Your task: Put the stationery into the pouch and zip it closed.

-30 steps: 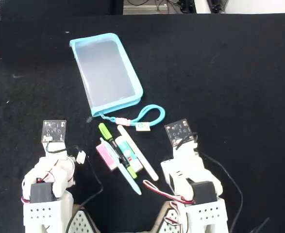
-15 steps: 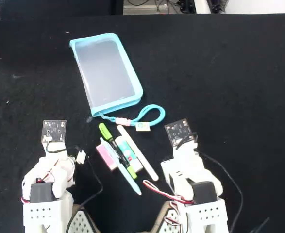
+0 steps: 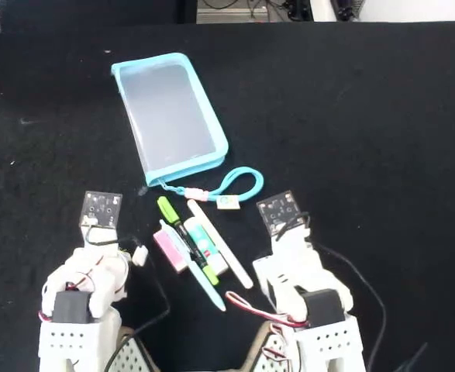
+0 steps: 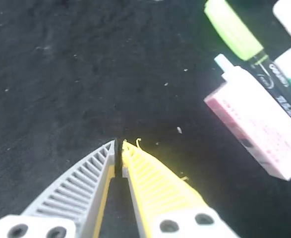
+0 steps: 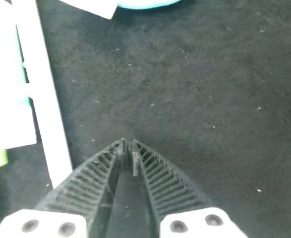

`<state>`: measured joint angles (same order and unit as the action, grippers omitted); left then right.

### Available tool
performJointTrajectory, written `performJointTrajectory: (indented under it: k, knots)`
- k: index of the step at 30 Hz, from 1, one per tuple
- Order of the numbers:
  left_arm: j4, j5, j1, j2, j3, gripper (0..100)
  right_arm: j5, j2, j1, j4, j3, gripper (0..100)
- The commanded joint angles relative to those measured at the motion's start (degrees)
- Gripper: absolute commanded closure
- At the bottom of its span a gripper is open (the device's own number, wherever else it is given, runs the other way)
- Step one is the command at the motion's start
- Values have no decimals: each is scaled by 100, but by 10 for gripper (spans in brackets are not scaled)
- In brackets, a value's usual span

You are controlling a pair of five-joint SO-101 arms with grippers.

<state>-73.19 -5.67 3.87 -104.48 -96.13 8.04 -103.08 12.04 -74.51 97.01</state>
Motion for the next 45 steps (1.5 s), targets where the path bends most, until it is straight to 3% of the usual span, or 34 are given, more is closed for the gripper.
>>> performJointTrajectory:
  k: [1,5,9,11,13,15,19,21,27,31,34,41,45]
  knots:
    - [18,9,-110,-9,-119,964,-53,-549,202,-26,-48,987]
    - [360,-237,558,-9,198,960,0,-541,185,985,-101,967]
    - [1626,-1749,1921,-18,910,960,0,-541,185,2215,-391,814]
    - [2101,-2075,2440,-18,1103,960,0,-541,220,2699,-567,723]
    - [2549,-1837,2756,-9,1279,959,-9,-541,185,3165,-857,657]
    - [2831,-1451,2985,-9,1640,922,-18,-523,-88,3305,-1358,652]
    - [2778,0,3512,-9,2844,776,-18,-497,-756,3226,-2738,689]
    - [2532,527,3653,0,3591,764,-18,-497,-818,2936,-3530,701]
    - [1793,598,2774,264,5305,778,-53,127,-818,1626,-5895,701]
    - [1398,589,2229,1538,5473,778,-62,2009,-800,809,-7187,701]
    - [1240,598,1921,3103,5332,777,-62,3846,-281,229,-7776,701]
    - [1284,615,1174,6338,5754,780,-35,6457,1160,334,-7477,701]
    - [1714,1002,620,7473,6053,780,-44,6738,1116,1169,-6651,701]
